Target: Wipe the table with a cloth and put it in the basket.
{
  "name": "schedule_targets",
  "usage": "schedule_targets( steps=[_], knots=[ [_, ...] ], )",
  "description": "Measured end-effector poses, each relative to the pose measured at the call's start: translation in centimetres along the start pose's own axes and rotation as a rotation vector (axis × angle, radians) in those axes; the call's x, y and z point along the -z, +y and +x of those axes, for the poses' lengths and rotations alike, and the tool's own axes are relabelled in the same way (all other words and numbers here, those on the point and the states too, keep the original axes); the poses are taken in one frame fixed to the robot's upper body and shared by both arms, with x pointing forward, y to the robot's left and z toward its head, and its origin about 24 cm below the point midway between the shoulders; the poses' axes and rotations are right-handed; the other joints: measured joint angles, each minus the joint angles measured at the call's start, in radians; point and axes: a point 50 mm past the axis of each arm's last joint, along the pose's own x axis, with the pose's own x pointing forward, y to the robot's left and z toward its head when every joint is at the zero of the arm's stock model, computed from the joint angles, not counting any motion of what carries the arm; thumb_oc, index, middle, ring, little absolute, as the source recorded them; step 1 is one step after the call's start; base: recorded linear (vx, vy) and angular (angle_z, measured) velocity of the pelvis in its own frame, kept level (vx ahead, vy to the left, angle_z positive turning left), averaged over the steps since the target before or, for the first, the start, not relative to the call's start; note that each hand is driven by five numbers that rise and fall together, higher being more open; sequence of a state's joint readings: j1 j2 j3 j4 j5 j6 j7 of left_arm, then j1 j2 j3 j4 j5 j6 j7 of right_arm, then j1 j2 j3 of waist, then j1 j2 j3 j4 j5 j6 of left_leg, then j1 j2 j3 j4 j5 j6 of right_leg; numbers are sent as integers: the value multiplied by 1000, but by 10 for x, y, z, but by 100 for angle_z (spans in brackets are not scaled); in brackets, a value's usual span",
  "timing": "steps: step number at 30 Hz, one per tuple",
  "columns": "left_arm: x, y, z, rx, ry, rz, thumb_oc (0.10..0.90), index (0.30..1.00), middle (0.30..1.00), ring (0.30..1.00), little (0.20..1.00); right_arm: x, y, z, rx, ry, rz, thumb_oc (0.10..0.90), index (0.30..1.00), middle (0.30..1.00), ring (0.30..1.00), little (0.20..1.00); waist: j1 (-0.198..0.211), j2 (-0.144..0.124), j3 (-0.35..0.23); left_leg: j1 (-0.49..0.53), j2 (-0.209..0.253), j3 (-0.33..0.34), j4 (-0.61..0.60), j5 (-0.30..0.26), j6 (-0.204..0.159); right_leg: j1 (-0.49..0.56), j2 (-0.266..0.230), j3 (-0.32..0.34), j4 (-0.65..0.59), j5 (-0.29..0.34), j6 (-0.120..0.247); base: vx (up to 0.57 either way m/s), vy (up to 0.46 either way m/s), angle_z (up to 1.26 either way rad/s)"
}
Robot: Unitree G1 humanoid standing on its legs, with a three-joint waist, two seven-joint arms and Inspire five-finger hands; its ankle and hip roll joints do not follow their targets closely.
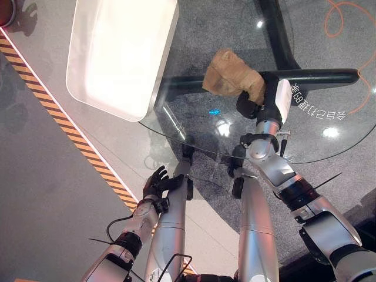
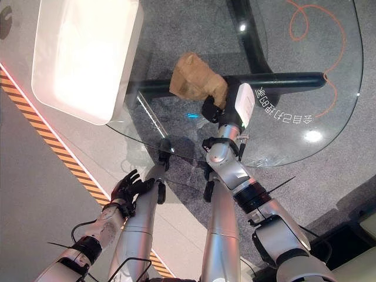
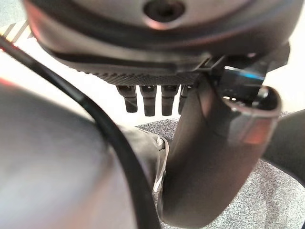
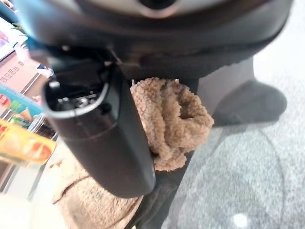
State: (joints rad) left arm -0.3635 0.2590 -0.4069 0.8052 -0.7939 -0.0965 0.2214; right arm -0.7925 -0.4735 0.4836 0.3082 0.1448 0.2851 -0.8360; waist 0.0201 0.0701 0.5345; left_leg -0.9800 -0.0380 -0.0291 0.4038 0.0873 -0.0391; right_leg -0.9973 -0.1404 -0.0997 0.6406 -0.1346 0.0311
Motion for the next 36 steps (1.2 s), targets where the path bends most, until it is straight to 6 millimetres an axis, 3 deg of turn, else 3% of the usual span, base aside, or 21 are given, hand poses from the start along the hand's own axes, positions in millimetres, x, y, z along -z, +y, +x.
schedule_targets(
  steps=[10,17,22,28,36],
  knots=[
    [-2,3,0,10,-6,-1,800,900,900,900,900,29,-39,14,229,137,92,100,300,300,300,200,-2,-17,2,-3,-2,23,-3,-8,12,-5,0,24,-23,14,13,-2,-5,-5],
    [-5,11,-1,-6,-20,4,800,900,900,900,900,80,-75,0,567,372,389,100,300,300,300,200,-37,-24,5,-11,-3,37,-5,-10,25,-4,1,35,-47,24,28,-7,-12,-4],
    [-4,16,-2,-21,-22,8,800,900,900,900,900,95,-76,-12,628,435,457,100,300,300,300,200,-61,-24,5,-8,2,41,-9,-10,26,-4,6,39,-51,25,28,-1,1,-4],
    [-3,14,-2,-19,-19,5,800,900,900,900,900,87,-74,-8,626,410,490,100,300,300,300,200,-51,-23,5,1,9,47,-28,-10,16,-8,15,48,-61,28,22,-4,3,-4],
    [-2,11,-2,-13,-18,-1,800,900,900,900,900,56,-59,-1,528,308,500,100,300,300,300,200,-47,-21,6,0,7,49,-36,-2,18,-15,15,51,-53,28,21,0,4,0]
  ],
)
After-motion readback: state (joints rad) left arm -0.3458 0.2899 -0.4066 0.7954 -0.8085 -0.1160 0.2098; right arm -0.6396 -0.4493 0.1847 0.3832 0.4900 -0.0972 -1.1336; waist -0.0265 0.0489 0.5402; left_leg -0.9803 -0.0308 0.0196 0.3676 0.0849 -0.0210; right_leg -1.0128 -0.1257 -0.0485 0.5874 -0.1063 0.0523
